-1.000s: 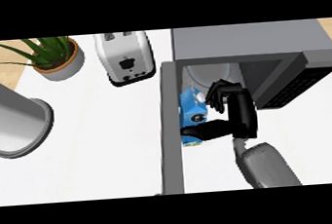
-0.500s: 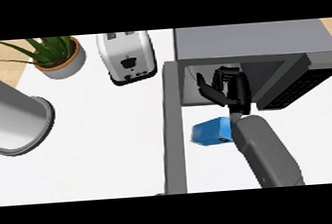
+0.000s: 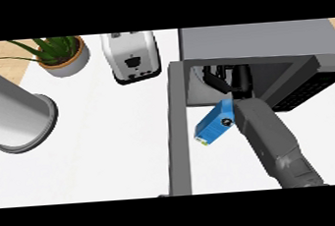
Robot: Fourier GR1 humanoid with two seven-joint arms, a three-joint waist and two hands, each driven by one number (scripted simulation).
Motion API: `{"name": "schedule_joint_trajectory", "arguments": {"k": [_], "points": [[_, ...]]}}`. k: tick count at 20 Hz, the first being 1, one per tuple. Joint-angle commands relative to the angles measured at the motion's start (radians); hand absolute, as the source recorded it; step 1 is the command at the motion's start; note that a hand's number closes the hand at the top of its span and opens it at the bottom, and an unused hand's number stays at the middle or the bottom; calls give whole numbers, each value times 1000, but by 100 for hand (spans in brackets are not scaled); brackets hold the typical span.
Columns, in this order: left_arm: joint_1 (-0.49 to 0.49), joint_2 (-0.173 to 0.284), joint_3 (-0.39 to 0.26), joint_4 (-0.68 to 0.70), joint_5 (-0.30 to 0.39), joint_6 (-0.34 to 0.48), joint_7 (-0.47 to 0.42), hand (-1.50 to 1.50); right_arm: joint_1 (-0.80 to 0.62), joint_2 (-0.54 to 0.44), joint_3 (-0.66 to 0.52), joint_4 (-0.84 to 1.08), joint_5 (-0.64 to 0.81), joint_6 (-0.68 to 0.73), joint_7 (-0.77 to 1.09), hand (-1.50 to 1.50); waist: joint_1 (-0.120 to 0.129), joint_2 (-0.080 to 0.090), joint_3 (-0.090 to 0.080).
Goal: Pick up the milk, place it into the microwave and close the microwave
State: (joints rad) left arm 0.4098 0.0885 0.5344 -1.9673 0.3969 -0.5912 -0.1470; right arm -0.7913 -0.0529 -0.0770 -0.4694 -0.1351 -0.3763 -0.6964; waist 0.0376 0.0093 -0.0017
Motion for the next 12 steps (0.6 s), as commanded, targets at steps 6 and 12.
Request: {"name": "schedule_joint_trajectory", "arguments": {"k": [6,12], "points": [[-61,33,21,92,8,-23,-19,-150,-185,11,-9,220,85,-174,-88,150,17,10,2],[-80,48,14,98,19,-21,11,-150,-259,-4,52,304,189,-387,-66,150,35,17,2]]}}
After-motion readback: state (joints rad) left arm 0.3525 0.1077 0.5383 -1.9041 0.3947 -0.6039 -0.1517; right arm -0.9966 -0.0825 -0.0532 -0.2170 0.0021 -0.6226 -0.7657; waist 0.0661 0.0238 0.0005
